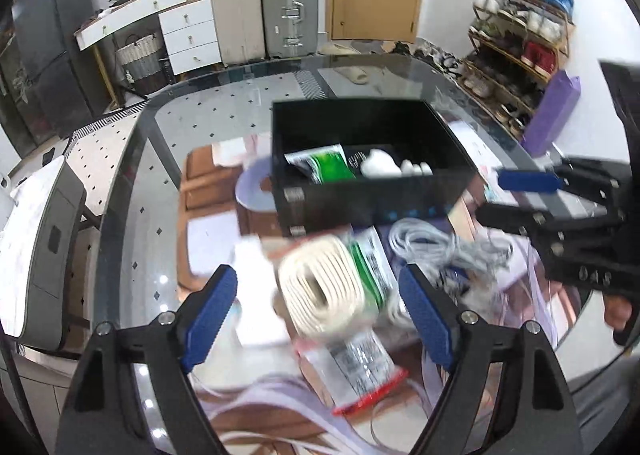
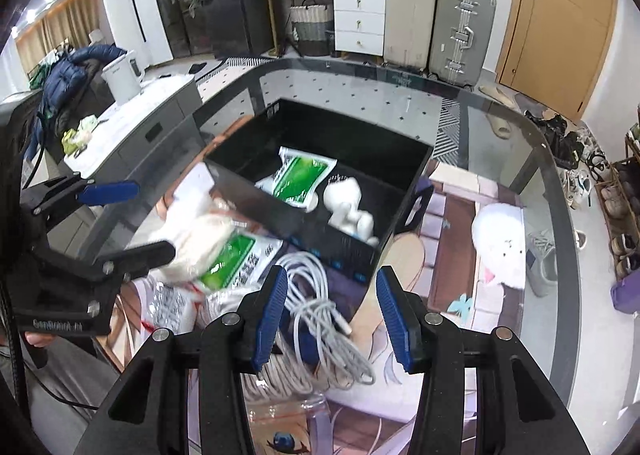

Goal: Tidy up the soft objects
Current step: 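Move both tools back over the remaining items on the mat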

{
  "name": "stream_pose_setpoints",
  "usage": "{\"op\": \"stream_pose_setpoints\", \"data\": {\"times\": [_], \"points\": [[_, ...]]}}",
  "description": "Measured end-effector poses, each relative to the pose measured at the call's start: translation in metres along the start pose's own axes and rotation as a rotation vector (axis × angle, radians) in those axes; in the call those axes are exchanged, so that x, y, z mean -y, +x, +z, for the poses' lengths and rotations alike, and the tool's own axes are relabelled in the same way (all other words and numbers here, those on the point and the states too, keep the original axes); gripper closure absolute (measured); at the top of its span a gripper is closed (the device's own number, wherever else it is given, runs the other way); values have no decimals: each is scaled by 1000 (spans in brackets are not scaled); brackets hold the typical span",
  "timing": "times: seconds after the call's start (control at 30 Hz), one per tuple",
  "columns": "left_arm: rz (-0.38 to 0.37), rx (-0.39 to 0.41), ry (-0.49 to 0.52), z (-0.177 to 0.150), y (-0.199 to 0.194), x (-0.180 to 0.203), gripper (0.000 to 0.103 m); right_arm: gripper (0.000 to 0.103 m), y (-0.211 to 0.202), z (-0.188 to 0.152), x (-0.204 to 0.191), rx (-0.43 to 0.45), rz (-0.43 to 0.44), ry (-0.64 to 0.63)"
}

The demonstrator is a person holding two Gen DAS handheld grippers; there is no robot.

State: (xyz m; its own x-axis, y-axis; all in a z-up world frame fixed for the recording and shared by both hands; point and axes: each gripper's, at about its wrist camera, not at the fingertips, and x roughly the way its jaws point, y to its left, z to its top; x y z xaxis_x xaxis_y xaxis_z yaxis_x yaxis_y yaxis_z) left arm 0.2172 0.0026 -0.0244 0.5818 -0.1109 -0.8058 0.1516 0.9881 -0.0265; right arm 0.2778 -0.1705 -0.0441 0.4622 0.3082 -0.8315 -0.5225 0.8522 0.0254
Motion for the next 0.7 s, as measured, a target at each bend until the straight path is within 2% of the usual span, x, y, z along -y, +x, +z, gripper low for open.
{"op": "stream_pose_setpoints", "data": {"times": [0.13,0.37,0.53,0.7], "points": [[34,25,19,-14,-3,8,19,55,17,-10,-2,-49,-2,-21],[-24,-50,9,-34,8,11,19,55,41,-21,-6,-110,-4,-52],[-10,-77,34,-44,15,19,19,55,52,-29,-2,-146,-5,-53],[-16,-104,55,-51,20,25,19,56,54,-43,0,-184,36,-43]]}}
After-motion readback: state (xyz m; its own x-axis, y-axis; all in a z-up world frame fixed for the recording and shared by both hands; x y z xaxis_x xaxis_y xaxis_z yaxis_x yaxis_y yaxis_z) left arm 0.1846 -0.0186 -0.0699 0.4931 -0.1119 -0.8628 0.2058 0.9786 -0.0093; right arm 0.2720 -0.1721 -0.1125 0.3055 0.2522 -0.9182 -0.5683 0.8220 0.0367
